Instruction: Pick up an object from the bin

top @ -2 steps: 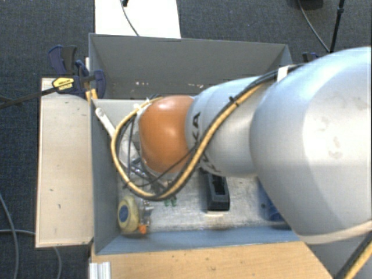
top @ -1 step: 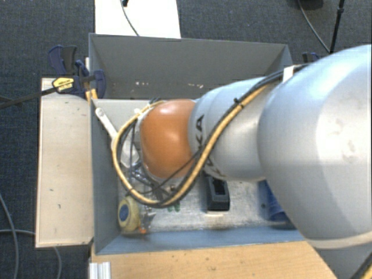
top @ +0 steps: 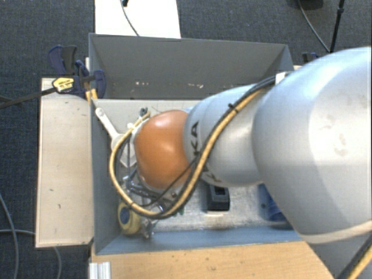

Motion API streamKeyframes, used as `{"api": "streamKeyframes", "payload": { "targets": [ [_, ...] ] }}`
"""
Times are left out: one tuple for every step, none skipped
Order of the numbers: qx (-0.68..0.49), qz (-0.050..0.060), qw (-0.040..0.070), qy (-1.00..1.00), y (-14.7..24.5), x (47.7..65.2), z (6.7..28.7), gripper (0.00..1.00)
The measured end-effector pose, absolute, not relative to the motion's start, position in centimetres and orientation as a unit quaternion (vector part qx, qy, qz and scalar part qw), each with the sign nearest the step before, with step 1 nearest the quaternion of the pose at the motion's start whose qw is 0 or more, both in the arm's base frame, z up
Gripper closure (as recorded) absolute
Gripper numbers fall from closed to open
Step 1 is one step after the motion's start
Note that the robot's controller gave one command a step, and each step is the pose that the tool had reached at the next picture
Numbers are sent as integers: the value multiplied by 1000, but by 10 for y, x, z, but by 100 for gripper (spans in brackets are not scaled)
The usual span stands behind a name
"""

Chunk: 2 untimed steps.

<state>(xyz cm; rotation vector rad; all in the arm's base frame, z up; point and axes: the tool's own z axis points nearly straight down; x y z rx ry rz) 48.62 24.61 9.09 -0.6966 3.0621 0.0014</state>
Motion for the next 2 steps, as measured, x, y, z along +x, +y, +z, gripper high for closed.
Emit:
{"api": "streamKeyframes", "payload": {
  "targets": [
    [-41, -2, -5, 999, 246, 483, 81, 100],
    [8, -2, -6, 1000, 246, 482, 80, 100]
  ]
}}
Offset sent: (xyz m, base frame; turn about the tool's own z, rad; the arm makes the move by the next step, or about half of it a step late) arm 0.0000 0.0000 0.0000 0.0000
